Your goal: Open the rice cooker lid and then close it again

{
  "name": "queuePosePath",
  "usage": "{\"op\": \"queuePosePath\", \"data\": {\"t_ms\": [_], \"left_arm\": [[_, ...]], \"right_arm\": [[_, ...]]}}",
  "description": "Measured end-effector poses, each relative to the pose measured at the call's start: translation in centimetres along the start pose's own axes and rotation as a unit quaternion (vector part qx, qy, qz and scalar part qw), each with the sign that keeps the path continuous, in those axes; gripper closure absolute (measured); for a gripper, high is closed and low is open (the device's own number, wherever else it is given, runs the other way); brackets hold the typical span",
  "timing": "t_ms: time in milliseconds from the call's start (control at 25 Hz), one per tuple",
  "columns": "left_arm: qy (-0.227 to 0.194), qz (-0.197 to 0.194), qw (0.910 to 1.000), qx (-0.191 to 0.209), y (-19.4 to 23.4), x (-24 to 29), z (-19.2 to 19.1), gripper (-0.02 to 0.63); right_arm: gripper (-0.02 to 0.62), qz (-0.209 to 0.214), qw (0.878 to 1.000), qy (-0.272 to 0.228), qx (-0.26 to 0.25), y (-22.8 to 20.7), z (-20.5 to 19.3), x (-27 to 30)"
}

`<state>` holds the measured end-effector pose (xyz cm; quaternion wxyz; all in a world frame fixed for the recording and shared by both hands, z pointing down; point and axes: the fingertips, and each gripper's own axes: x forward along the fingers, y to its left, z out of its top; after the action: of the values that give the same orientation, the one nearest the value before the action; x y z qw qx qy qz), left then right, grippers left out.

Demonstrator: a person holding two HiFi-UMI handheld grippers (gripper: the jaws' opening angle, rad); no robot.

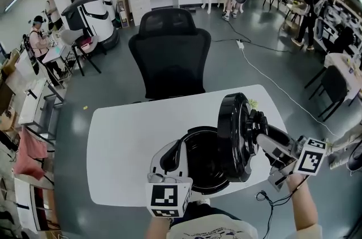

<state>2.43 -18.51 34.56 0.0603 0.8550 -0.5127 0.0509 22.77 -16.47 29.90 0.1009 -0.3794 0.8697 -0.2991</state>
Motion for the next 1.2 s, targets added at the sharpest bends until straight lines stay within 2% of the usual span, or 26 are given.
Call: {"op": "queuePosePath", "data": {"t_ms": [160,440,600,1200], "left_arm": [[0.004,0.019,0.9998,-0.006,0.2,-1.1,0.2,0.592],[0.009,0.055,0.9982,-0.019,4.8,-2.9,-1.6,0.592],[0.014,0.070,0.9971,-0.028,5.5,-4.5,-2.6,0.592],[0.032,0.106,0.9925,-0.051,8.6,-5.9,-4.9,0.592]], "right_arm": [[0.302,0.012,0.999,0.033,-0.010,0.6,-0.2,0.4],[0.302,0.030,0.994,0.096,-0.037,1.3,-3.2,5.5],[0.302,0.038,0.990,0.130,-0.049,1.8,-4.9,6.3],[0.302,0.050,0.958,0.256,-0.121,1.4,-10.1,10.0]]}}
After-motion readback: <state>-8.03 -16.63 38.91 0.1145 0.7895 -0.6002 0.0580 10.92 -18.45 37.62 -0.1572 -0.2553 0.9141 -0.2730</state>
